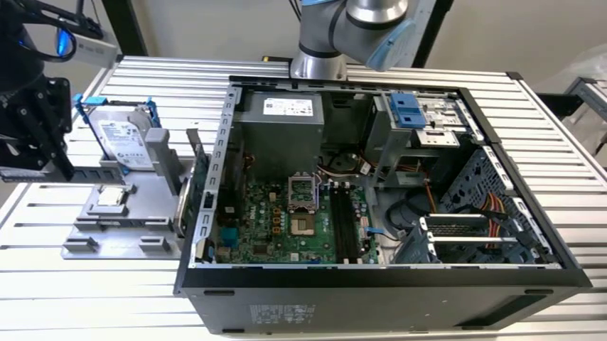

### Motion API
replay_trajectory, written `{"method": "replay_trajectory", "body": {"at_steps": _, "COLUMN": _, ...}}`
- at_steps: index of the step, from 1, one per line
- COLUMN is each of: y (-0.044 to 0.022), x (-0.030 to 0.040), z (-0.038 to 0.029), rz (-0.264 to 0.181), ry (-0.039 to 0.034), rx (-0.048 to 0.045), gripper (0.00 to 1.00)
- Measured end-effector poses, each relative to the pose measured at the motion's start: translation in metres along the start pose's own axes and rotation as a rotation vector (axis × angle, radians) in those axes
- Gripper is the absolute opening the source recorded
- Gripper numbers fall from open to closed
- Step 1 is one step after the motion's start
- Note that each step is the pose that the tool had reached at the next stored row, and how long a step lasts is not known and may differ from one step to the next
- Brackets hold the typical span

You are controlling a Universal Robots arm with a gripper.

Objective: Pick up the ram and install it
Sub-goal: 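Pick up the ram and move it above insertion slot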

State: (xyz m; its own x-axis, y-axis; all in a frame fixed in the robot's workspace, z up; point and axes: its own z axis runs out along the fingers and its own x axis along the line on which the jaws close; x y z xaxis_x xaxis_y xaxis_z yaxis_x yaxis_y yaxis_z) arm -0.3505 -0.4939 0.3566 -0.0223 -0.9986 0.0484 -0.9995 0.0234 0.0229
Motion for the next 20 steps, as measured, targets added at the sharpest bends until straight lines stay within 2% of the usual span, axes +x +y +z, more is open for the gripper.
{"method": "replay_trajectory", "body": {"at_steps": 20, "y": 0.0002, "x": 0.0004, "z": -0.0086, "rz": 0.0, "ry": 0.0, "rx": 0.0, "gripper": 0.0}}
